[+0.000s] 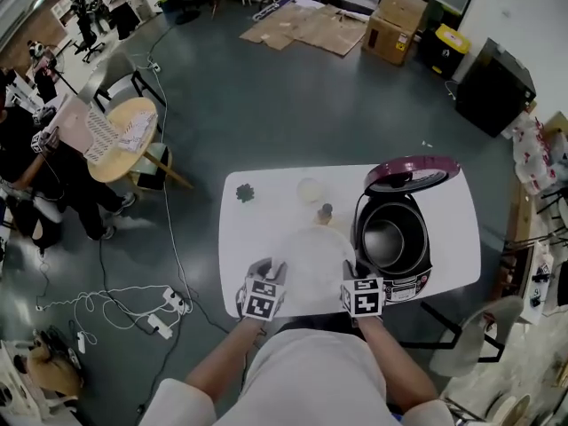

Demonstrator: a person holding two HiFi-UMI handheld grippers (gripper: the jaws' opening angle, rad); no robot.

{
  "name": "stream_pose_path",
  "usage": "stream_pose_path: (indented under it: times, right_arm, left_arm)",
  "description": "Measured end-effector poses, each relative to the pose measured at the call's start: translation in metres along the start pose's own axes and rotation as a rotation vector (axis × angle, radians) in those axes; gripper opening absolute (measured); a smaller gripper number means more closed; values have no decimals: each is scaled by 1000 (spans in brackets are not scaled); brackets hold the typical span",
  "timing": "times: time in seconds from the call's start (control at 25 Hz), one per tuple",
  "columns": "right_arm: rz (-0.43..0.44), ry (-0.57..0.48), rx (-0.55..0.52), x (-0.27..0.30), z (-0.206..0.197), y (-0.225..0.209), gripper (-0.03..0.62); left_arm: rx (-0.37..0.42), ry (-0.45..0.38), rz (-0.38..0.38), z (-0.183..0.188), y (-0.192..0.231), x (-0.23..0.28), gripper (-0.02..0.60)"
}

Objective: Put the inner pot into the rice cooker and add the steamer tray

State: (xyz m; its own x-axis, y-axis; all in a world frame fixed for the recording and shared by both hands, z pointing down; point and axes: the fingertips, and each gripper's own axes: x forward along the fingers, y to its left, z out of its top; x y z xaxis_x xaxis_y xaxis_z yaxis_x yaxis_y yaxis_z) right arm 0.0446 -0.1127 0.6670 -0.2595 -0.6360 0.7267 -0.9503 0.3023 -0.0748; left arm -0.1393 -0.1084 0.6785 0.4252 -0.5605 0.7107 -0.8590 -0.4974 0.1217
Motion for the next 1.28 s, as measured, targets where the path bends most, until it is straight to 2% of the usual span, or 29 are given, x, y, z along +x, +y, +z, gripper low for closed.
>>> stream_pose_path:
  times: [0.32, 0.6, 1.28]
  right_arm:
    - [-55, -65, 67, -43, 9, -42, 57]
    - [-102, -92, 121, -71, 5, -94, 58]
    - [-111, -101, 121, -92, -2, -208, 57]
  left_arm:
    - [82, -57, -84, 52, -41, -2, 104]
    - [124, -83, -134, 88, -88, 15, 103]
    - [141, -63, -121, 130, -180, 70, 103]
